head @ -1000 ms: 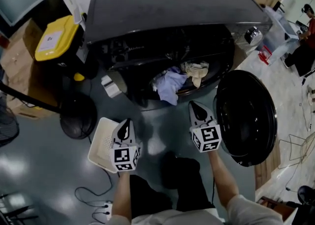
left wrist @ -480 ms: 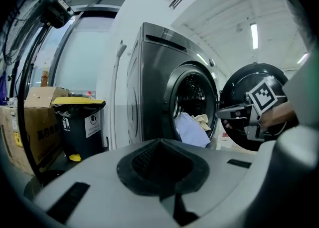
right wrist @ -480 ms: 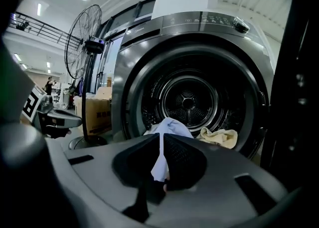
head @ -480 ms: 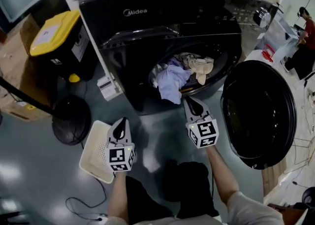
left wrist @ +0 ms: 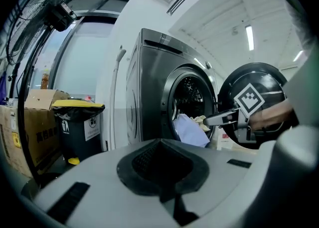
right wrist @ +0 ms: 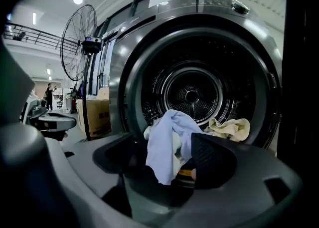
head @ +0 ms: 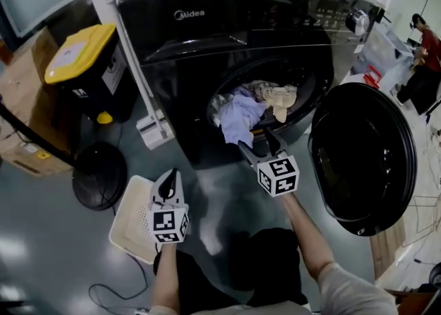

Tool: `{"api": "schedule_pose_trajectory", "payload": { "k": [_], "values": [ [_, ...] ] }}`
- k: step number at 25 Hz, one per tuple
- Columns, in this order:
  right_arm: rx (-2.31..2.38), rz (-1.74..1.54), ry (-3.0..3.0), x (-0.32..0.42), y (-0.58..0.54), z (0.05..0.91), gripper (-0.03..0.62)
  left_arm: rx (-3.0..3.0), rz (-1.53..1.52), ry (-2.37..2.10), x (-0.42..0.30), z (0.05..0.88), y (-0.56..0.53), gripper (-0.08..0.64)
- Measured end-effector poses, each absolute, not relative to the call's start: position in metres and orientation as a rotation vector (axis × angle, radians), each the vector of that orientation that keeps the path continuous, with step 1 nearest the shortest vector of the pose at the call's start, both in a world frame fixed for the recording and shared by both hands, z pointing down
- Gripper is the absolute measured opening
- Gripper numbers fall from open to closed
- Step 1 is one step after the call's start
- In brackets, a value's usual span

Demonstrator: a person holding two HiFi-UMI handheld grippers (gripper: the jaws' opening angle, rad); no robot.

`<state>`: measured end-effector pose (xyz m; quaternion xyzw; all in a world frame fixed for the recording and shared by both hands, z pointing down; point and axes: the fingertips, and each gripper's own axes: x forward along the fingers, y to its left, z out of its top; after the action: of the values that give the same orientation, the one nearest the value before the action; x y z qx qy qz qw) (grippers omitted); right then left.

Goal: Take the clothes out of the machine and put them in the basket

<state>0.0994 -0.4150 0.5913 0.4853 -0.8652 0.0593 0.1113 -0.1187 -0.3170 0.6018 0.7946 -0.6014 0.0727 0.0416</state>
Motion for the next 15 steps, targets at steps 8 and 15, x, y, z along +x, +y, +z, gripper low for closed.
{"api": "schedule_pose_trajectory", "payload": {
  "k": [8, 15],
  "values": [
    [1.428, 0.245, -2.517, 0.087, -0.457, 0.592, 0.383, 2.43, 0.218, -1.857, -0.12, 0.599, -0.312, 0.018],
    [1.422, 0.262, -2.453, 0.061, -0.505, 0.596, 0.383, 2.422, 0.222, -1.883, -0.129, 0.593, -0.31, 0.018]
  ]
}}
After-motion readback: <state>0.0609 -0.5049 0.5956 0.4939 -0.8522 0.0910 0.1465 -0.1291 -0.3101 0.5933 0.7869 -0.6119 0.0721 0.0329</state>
